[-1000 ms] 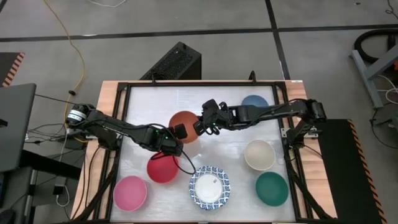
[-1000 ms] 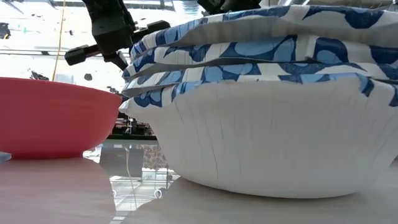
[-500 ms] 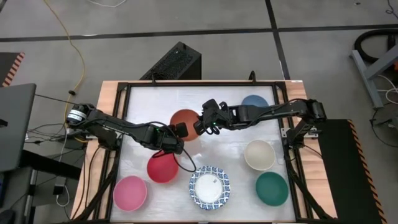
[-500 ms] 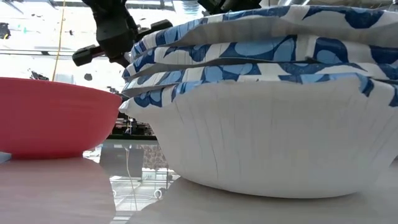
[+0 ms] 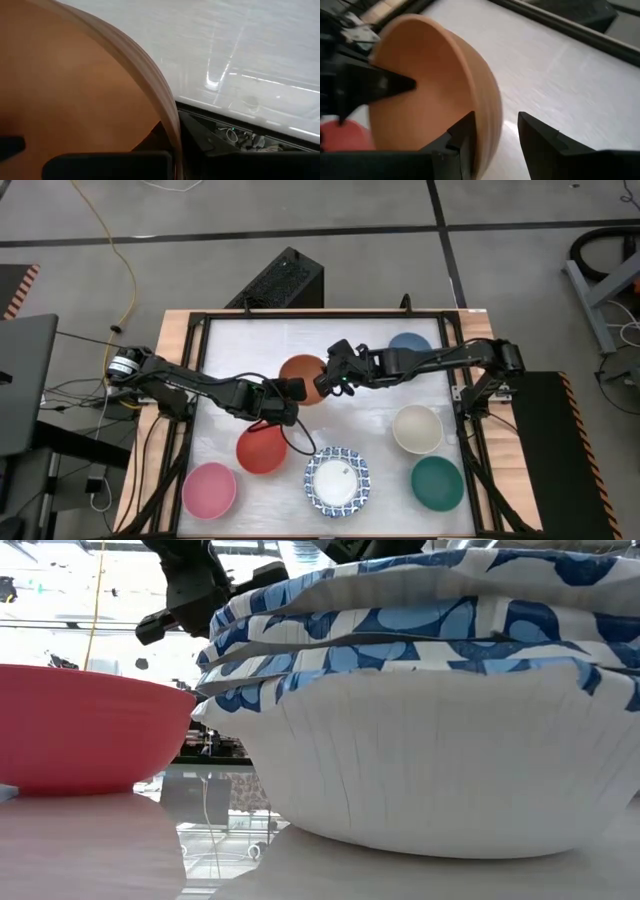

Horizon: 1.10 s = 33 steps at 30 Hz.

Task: Nest bowls inside each other by size order
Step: Stack the brown bowl on top of the white patterned bowl

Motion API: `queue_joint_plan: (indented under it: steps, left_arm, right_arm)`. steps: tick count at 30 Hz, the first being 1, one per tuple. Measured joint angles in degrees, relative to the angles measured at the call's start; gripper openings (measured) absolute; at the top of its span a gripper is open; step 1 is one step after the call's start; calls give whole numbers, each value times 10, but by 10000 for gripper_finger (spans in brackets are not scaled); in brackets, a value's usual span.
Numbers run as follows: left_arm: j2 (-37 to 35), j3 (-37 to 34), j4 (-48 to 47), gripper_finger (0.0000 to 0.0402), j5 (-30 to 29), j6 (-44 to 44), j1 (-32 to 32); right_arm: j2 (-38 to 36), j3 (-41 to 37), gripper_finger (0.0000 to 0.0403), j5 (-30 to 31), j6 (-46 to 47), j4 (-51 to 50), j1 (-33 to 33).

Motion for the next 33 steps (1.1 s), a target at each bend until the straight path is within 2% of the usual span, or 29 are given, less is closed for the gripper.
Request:
queue_joint_plan:
  steps: [3,6,14,20,23,28,33]
  left_arm:
    - [0,0,2,0,1,7,0]
    - [0,0,11,0,4,17,0]
    - [0,0,75,2,17,45,0]
    - [0,0,86,12,42,-9,-2]
    - [0,1,104,36,49,-51,-8]
    - [0,30,105,98,70,-108,-22]
    - [-2,69,100,159,69,-221,-36]
  right_arm:
    - [0,0,157,-1,8,-29,0]
    - [0,0,136,-2,20,-48,0]
    - [0,0,19,-5,24,-61,-4]
    - [0,0,12,-31,45,-75,-10]
    - [0,-1,10,-42,50,-93,-14]
    - [0,-5,9,-78,52,-105,-25]
    - [-1,-5,8,-88,45,-109,-34]
